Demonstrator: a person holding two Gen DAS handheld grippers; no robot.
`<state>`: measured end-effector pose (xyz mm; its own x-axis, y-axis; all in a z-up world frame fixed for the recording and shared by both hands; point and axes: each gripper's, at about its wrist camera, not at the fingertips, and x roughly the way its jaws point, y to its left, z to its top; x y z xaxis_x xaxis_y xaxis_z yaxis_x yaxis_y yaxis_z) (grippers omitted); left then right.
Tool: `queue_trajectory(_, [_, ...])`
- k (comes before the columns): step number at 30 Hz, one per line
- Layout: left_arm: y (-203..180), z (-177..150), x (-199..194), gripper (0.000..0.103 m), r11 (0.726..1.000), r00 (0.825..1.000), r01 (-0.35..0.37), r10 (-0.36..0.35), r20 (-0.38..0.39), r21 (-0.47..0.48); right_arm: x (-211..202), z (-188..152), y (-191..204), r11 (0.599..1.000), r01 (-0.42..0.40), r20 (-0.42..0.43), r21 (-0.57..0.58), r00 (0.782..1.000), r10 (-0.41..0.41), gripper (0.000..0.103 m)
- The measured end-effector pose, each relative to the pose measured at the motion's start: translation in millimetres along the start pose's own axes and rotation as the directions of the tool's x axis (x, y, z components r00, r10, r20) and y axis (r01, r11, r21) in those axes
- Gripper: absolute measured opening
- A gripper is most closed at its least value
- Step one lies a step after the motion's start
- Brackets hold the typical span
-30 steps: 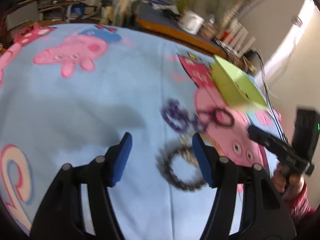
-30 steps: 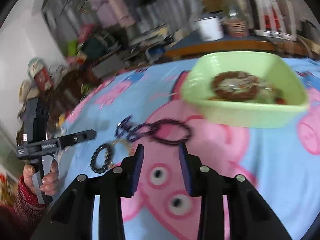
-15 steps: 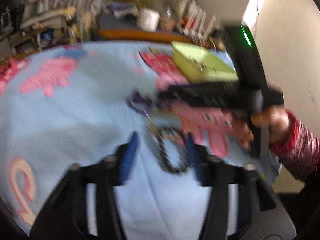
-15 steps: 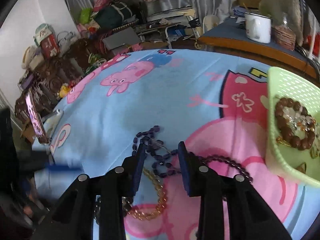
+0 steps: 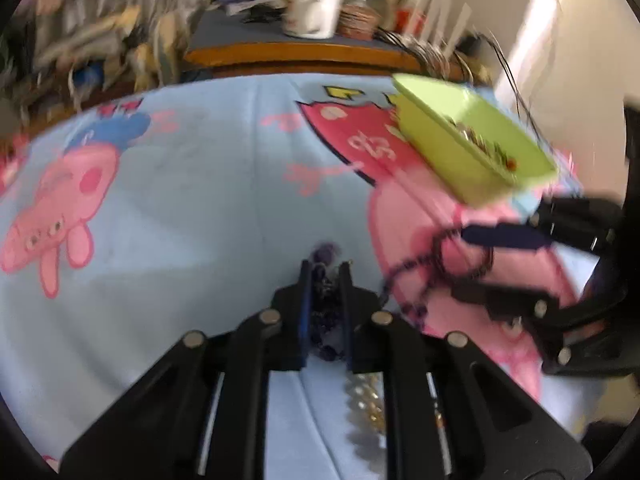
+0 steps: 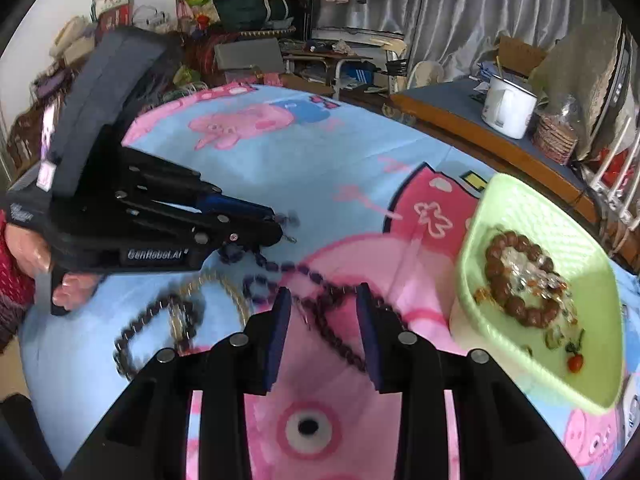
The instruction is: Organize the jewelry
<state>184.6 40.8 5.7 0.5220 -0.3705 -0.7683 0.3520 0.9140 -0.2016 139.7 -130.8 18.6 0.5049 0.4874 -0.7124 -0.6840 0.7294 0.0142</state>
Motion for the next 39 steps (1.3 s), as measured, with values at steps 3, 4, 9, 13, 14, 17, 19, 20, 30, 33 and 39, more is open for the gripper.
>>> queue_trajectory(3, [29, 7, -15, 0.012, 0.994, 0.997, 0.047, -0.041, 0.058, -0.100, 14, 9, 1, 0.997, -0.071, -0.007, -0.005, 0.997, 0.071, 0.004])
queue_trajectory(4, [34, 8, -18, 0.012, 0.991, 0.996, 0.061, -0.053, 0.073, -0.119, 17, 11, 3, 0.997, -0.078, -0.011, -0.010, 0.997, 0.078, 0.006])
queue_trajectory(9, [48, 12, -40, 0.012, 0.983, 0.985, 0.103, -0.080, 0.156, -0.149, 36, 22, 13, 0.994, -0.107, -0.036, -0.018, 0.994, 0.106, 0.008])
queue_trajectory(13, [51, 14, -47, 0.012, 0.978, 0.977, 0.135, -0.105, 0.183, -0.160, 43, 29, 21, 0.988, -0.156, -0.049, 0.000, 0.987, 0.156, 0.009])
queue_trajectory(14, [51, 14, -50, 0.012, 0.977, 0.976, 0.141, -0.109, 0.190, -0.158, 45, 30, 22, 0.988, -0.153, -0.055, -0.006, 0.987, 0.152, 0.009])
queue_trajectory(17, [50, 15, -59, 0.012, 0.977, 0.968, 0.152, -0.117, 0.220, -0.151, 50, 32, 25, 0.992, -0.124, -0.064, -0.016, 0.990, 0.123, 0.008])
queue_trajectory(19, [50, 15, -64, 0.012, 0.975, 0.964, 0.158, -0.118, 0.237, -0.157, 52, 32, 21, 0.995, -0.101, -0.062, 0.010, 0.993, 0.102, 0.000])
queue_trajectory(20, [50, 15, -66, 0.012, 0.974, 0.963, 0.161, -0.120, 0.241, -0.160, 52, 32, 16, 0.991, -0.123, -0.064, 0.046, 0.990, 0.126, 0.000])
queue_trajectory(30, [11, 31, -92, 0.012, 0.980, 0.957, 0.169, -0.137, 0.257, -0.106, -32, 49, -29, 0.947, -0.201, 0.162, 0.252, 0.973, 0.164, 0.000])
queue_trajectory(33, [-16, 51, -103, 0.012, 0.984, 0.950, 0.173, -0.153, 0.274, -0.051, -70, 62, -50, 0.936, -0.200, 0.235, 0.291, 0.963, 0.133, 0.000])
queue_trajectory(39, [-68, 98, -104, 0.012, 0.982, 0.942, 0.183, -0.188, 0.277, 0.045, -133, 83, -92, 0.935, -0.139, 0.324, 0.325, 0.946, 0.028, 0.000])
